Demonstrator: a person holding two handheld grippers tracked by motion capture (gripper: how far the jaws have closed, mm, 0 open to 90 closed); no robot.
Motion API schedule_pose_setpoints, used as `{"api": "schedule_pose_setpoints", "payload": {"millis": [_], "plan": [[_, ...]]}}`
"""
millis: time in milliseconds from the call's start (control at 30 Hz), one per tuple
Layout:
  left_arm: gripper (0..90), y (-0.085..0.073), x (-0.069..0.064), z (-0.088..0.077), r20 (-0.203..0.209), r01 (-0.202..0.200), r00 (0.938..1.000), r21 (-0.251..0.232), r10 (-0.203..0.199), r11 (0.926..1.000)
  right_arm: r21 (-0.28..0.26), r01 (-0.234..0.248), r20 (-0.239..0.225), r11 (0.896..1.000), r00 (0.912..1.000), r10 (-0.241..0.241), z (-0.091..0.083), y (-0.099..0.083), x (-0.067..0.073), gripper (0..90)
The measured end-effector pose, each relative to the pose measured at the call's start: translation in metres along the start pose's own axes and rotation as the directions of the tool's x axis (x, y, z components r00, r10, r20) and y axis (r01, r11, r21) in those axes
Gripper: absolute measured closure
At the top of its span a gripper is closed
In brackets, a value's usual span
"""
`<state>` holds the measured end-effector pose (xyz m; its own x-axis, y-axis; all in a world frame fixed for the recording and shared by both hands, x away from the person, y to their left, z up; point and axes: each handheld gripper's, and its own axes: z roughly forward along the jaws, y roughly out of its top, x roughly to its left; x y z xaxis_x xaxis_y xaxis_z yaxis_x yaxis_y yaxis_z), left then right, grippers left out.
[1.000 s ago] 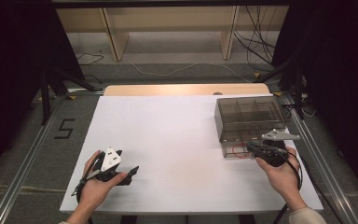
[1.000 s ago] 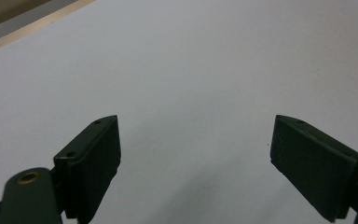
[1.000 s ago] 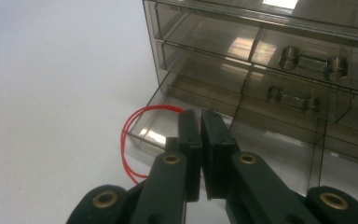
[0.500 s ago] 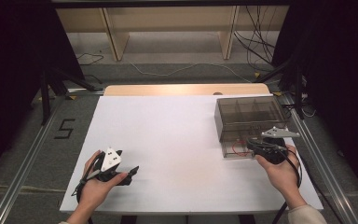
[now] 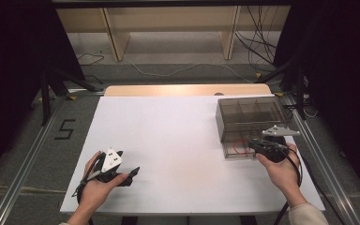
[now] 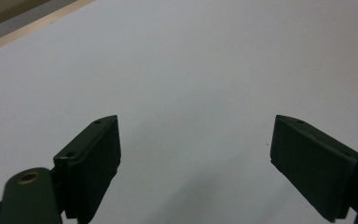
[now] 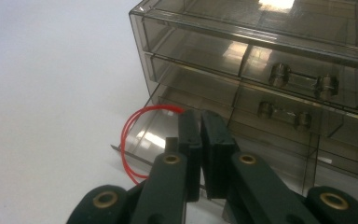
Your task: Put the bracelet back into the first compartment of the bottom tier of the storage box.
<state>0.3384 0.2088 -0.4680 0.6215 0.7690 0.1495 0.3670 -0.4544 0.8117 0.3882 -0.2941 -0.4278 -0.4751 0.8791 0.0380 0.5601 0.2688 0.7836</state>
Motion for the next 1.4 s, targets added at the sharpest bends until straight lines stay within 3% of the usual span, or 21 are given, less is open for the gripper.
{"api": "schedule_pose_setpoints", "payload": {"millis": [1400], "plan": [[16.0,0.0000,-0.0009,0.0006,0.004,0.003,1.0000,-0.002,-0.003,1.0000,0.024,0.019,0.009,1.000,0.9998,-0.019,0.0105,0.0061,-0.0029,87.5]]}}
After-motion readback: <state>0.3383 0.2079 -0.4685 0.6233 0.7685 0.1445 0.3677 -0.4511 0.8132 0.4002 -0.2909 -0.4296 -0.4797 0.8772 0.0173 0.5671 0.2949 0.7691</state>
